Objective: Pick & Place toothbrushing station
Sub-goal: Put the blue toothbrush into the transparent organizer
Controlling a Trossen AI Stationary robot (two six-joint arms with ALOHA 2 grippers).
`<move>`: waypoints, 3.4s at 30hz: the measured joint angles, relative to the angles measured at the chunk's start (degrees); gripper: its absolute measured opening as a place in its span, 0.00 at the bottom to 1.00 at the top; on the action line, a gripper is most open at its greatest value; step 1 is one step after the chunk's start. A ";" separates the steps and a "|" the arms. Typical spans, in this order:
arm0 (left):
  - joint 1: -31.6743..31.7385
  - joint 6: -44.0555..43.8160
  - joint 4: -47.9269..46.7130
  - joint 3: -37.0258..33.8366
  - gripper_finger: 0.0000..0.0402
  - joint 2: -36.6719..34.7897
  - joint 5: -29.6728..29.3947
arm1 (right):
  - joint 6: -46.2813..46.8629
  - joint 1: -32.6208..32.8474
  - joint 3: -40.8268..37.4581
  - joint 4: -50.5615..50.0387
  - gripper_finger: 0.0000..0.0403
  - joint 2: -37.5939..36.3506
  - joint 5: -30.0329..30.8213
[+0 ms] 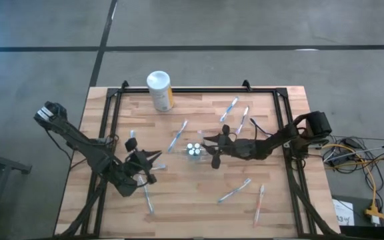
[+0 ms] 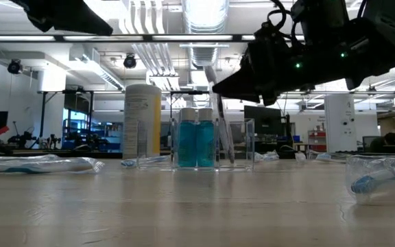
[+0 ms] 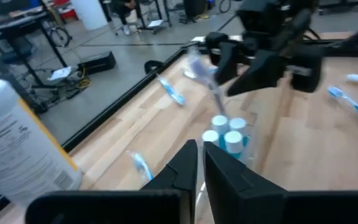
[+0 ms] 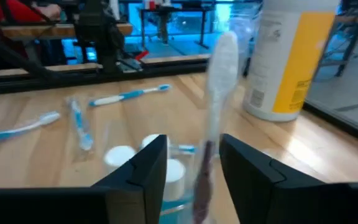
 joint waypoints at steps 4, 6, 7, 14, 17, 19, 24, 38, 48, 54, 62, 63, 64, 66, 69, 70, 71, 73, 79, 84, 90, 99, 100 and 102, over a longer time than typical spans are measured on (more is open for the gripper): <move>2.97 0.04 0.08 -1.17 0.09 -1.42 -0.04 | 1.10 0.35 -0.15 0.00 0.40 -0.68 -0.52; 5.88 0.08 -0.59 -1.68 0.09 -1.92 -0.03 | -0.03 1.13 -0.19 0.09 0.41 -1.44 -0.46; 7.67 0.24 -0.90 -1.88 0.08 -2.10 0.16 | -0.79 1.63 -0.28 0.10 0.41 -1.91 -0.46; 29.07 8.33 -0.70 -0.91 0.05 -2.35 24.19 | -5.92 7.02 -1.90 0.10 0.39 -7.81 -0.37; 40.79 13.95 2.31 -0.78 0.04 -1.69 40.17 | -7.83 9.61 -3.37 0.12 0.38 -10.77 -0.35; 48.11 16.92 5.36 -0.90 0.02 -1.21 49.25 | -8.89 11.24 -4.51 0.07 0.37 -12.63 -0.33; 58.62 19.28 9.81 -1.03 0.02 2.13 59.02 | -9.73 13.39 -7.88 0.25 0.34 -18.09 -0.10; 56.65 23.19 1.56 10.88 0.09 22.72 62.07 | -4.05 13.73 -19.19 0.37 0.30 -28.88 2.91; 56.63 24.48 -5.69 21.98 0.32 35.31 64.90 | -3.68 13.83 -18.40 -0.01 0.29 -28.80 2.43; 56.65 23.85 -7.85 24.55 0.40 39.88 65.33 | -2.91 14.05 -18.74 0.08 0.30 -28.97 2.37; 56.67 24.48 -8.34 24.43 0.36 40.38 65.31 | -3.21 14.14 -18.72 0.11 0.29 -29.02 2.31; 56.67 25.12 -8.53 24.42 0.33 40.37 65.22 | -3.43 14.14 -18.65 0.11 0.28 -29.02 2.29; 56.67 25.75 -8.77 24.42 0.30 40.37 65.20 | -3.81 14.14 -18.55 0.11 0.28 -29.02 2.29; 56.67 26.59 -8.83 24.38 0.22 40.31 65.14 | -3.98 14.14 -18.46 0.15 0.28 -29.02 2.23; 56.67 26.95 -8.79 24.37 0.07 40.25 65.04 | -4.01 14.14 -18.46 0.13 0.27 -29.02 2.23; 56.67 26.96 -8.78 24.33 0.03 40.15 64.88 | -4.01 14.14 -18.46 0.13 0.27 -29.02 2.21; 56.67 27.02 -8.82 24.30 0.02 40.11 64.70 | -4.01 14.14 -18.46 0.13 0.27 -29.02 2.22; 56.63 27.12 -8.80 24.27 0.02 39.97 64.62 | -3.98 14.14 -18.46 0.13 0.28 -29.02 2.23; 56.37 27.64 -8.86 23.95 0.01 37.60 61.51 | -3.78 14.14 -18.46 0.12 0.28 -29.02 2.23; 55.93 27.43 -9.47 23.81 0.01 34.44 59.40 | -3.79 14.14 -18.48 0.15 0.26 -29.02 2.23; 55.95 25.41 -9.74 23.83 0.05 33.51 60.12 | -3.72 14.14 -18.46 0.20 0.25 -29.02 2.23; 55.26 25.86 -28.14 24.63 0.21 26.14 59.97 | -3.24 14.14 -18.46 0.12 0.26 -29.02 2.23; 54.89 24.32 -30.78 24.28 0.22 24.05 59.82 | -3.35 14.14 -18.46 0.09 0.26 -29.02 2.23; 53.91 19.12 -34.81 23.16 0.24 19.98 59.36 | -3.37 14.14 -18.46 0.09 0.25 -29.02 2.23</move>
